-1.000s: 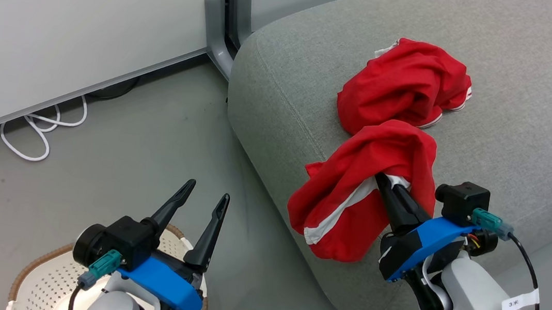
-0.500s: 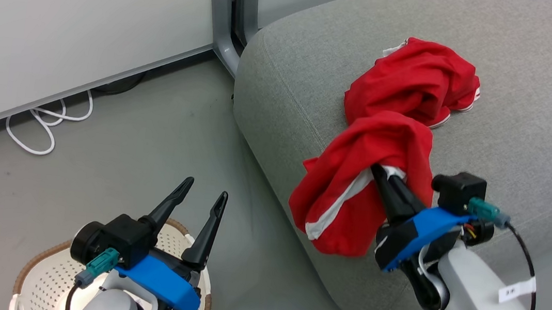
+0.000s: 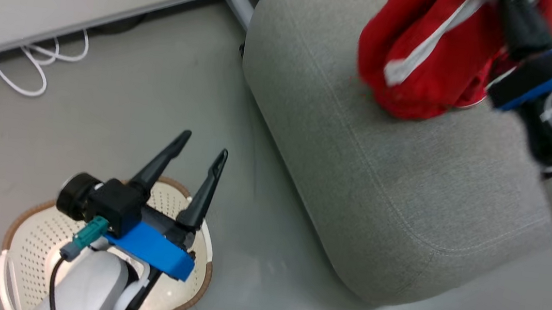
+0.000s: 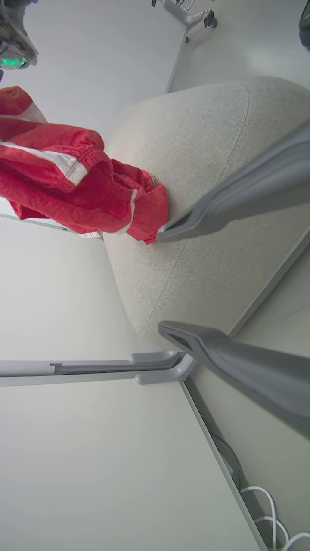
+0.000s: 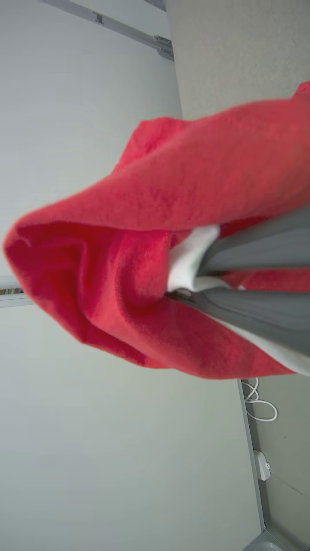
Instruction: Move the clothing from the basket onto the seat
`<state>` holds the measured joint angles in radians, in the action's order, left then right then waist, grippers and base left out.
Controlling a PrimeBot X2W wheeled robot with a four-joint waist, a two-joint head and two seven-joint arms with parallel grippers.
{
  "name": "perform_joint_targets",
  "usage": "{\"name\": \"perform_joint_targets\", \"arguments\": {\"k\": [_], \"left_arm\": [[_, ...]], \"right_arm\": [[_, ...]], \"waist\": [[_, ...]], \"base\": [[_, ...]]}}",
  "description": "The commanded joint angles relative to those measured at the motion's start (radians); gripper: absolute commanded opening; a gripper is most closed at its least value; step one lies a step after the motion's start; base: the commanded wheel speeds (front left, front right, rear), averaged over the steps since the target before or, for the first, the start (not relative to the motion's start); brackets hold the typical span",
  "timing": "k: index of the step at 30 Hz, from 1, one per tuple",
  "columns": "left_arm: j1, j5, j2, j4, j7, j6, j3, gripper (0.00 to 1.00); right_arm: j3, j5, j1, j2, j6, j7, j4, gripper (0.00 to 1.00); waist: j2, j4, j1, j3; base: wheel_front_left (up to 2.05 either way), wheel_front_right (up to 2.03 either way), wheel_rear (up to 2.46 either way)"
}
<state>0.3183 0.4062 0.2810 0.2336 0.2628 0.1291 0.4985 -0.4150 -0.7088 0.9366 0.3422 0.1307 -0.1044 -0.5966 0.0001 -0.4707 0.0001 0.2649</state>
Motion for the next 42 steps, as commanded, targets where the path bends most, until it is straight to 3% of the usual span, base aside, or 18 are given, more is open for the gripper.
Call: {"name": "perform_joint_targets", "arguments": {"k": [1,11,20,24,31,32,33,34,35,42], "left_arm": [[0.037,-0.010,0.022,-0.017,0.003,0.002,-0.006,1.00],[0.155,-0.040,0.092,-0.097,0.003,0.002,0.002,1.00],[0.231,-0.062,0.128,-0.160,-0.003,-0.014,-0.030,1.00],[0.254,-0.074,0.148,-0.193,-0.016,-0.020,-0.040,1.00],[0.243,-0.071,0.165,-0.216,-0.029,-0.030,-0.040,1.00],[0.242,-0.070,0.165,-0.217,-0.030,-0.030,-0.039,1.00],[0.241,-0.069,0.165,-0.216,-0.028,-0.030,-0.037,1.00],[0.241,-0.069,0.165,-0.216,-0.028,-0.030,-0.037,1.00],[0.240,-0.068,0.163,-0.214,-0.028,-0.030,-0.034,1.00],[0.245,-0.065,0.159,-0.202,-0.022,-0.033,-0.030,1.00]], "right_arm": [[0.047,0.001,0.063,0.022,0.000,0.013,0.006,0.00],[0.354,0.069,0.237,0.107,0.000,-0.045,-0.079,0.00],[0.538,0.132,0.223,0.088,0.000,-0.127,-0.215,0.00],[0.602,0.214,0.202,0.069,0.000,-0.156,-0.294,0.00],[0.671,0.293,0.198,0.023,0.000,-0.161,-0.300,0.02],[0.679,0.305,0.195,0.015,0.000,-0.161,-0.294,0.28],[0.687,0.316,0.191,0.008,0.000,-0.161,-0.288,0.82],[0.687,0.316,0.191,0.008,0.000,-0.161,-0.288,0.82],[0.687,0.325,0.186,-0.001,0.000,-0.161,-0.288,1.00],[0.693,0.356,0.175,-0.014,0.000,-0.161,-0.289,1.00]], "waist": [[-0.0001,0.018,-0.0001,0.078],[-0.0001,0.073,-0.0001,0.298],[-0.0001,0.109,-0.0001,0.431],[-0.0001,0.110,-0.0001,0.480],[-0.0001,0.098,-0.0001,0.498],[-0.0001,0.098,-0.0001,0.498],[-0.0001,0.098,-0.0001,0.497],[-0.0001,0.098,-0.0001,0.497],[-0.0001,0.099,-0.0001,0.495],[-0.0001,0.106,-0.0001,0.482]], "base": [[0.00,0.00,0.00],[0.00,0.00,0.00],[0.00,0.00,0.00],[0.00,0.00,0.00],[0.00,0.00,0.00],[0.00,0.00,0.00],[0.00,0.00,0.00],[0.00,0.00,0.00],[0.00,0.00,0.00],[0.00,0.00,0.00]]}}
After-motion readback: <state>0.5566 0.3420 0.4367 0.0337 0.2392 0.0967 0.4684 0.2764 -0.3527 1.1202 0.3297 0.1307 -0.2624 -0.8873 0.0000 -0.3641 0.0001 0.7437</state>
